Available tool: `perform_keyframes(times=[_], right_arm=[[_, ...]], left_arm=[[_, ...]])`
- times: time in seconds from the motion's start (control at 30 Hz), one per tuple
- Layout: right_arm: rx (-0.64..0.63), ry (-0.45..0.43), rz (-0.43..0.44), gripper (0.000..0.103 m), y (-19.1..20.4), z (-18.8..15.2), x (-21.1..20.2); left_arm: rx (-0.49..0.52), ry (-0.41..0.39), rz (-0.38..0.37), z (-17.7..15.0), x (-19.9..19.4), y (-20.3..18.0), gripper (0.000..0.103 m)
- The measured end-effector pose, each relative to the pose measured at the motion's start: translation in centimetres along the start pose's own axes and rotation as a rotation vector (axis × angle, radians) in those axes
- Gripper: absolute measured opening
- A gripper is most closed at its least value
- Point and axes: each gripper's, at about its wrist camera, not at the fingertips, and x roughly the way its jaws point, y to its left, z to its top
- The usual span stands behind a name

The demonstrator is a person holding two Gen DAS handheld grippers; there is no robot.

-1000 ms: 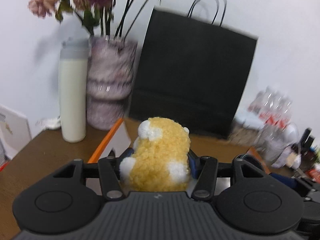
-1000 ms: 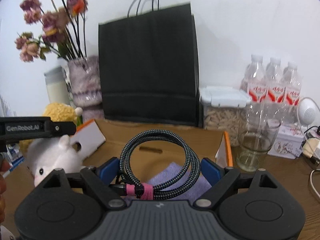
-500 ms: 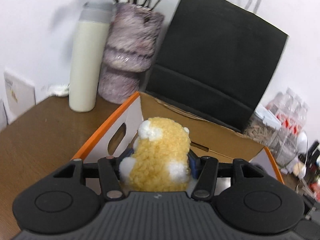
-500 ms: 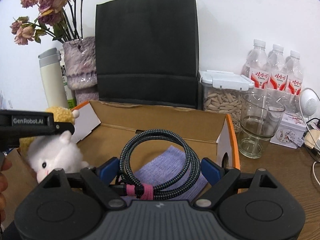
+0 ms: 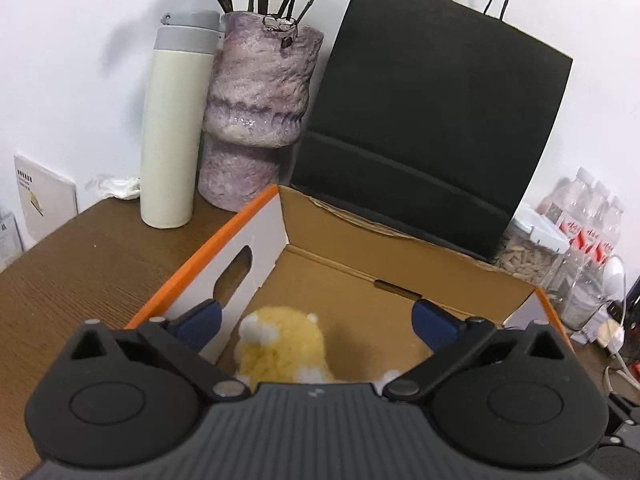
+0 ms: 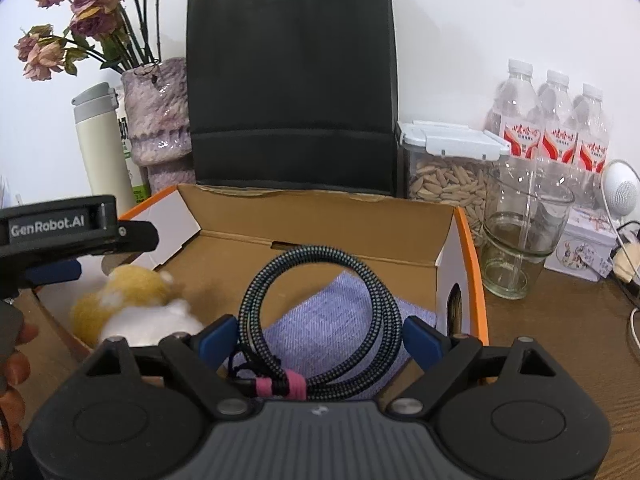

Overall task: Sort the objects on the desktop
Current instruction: 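Lower the hamster into the box with the left tool while the right tool drops the cable onto the pouch, then withdraw both tools from the box back over the desk toward the white plastic box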

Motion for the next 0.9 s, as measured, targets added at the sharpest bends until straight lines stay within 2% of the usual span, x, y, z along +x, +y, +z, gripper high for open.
perform_keyframes(times=[0.07, 0.17, 0.4, 0.9], right_arm=[[0.010, -0.001, -0.003, 0.092, -0.2, 0.0, -0.2], [0.028, -0.022, -0.003, 0.103, -0.5, 0.5, -1.1], [0.047, -0.076, -0.011, 0.103, -0.9, 1.3, -2.8], [-0.007, -0.099, -0.017, 0.103, 0.5, 1.0, -4.7]], left_arm=[[-0.018, 0.015, -0.017, 0.1, 0.1, 0.2, 0.103], [-0.038, 0.016, -0.031, 0.1, 0.0, 0.5, 0.103], [-0.001, 0.014, 0.006, 0.2, -0.4, -0.1, 0.103], [0.019, -0.020, -0.024, 0.5, -3.6, -0.6, 0.103]])
